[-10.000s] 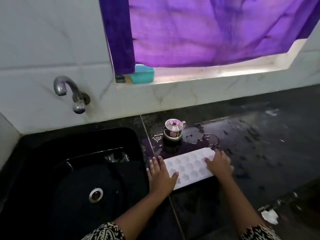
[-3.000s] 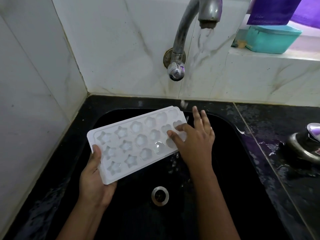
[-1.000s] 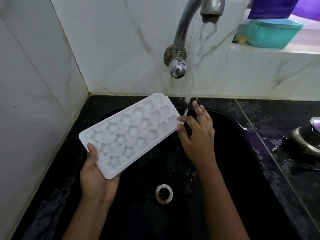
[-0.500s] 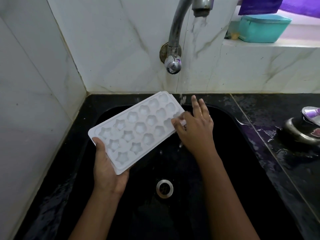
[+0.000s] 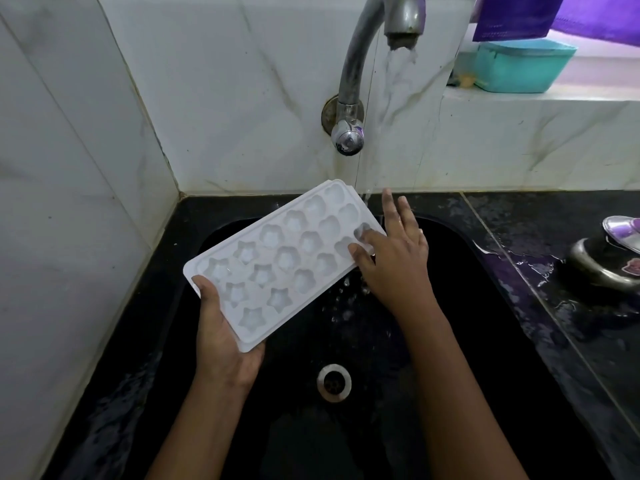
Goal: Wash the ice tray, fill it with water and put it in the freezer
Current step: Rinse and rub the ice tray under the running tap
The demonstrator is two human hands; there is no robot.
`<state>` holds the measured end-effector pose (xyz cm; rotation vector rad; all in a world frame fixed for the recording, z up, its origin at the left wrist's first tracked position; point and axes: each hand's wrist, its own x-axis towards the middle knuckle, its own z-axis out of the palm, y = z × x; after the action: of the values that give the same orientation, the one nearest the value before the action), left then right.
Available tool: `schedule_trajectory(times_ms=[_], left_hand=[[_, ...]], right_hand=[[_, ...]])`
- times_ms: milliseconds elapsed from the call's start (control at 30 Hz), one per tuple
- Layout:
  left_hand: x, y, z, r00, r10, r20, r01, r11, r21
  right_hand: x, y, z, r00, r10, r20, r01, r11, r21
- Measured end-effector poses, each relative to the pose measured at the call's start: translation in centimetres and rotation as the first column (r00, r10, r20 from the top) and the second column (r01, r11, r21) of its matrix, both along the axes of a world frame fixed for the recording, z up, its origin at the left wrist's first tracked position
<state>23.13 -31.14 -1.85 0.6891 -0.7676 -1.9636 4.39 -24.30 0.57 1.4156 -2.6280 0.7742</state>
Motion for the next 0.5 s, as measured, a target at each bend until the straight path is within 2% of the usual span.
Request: schedule_trajectory(times_ms=[333,433,500], left_hand=[[0.2,-0.09,-0.21,0.999,-0.038,0.014,0.038,0.998,-0.045],[-0.03,0.03,-0.19,0.999,-0.039,0.015,0.04,0.999,-0.035],[-0.06,-0.02,-0.22,0.999,-0.034,0.009,0.034,0.999,-0.021]], right_hand=[[0.04,0.06,-0.04,0.995,-0.09,0.047,0.09,0.996,-0.003],[0.02,-0.14,-0.38,0.996,-0.065,0.059,0.066,0.998,-0.008],[0.2,-0.38,-0.71,0.999,-0.021,0.041,0.024,0.997,-0.079]])
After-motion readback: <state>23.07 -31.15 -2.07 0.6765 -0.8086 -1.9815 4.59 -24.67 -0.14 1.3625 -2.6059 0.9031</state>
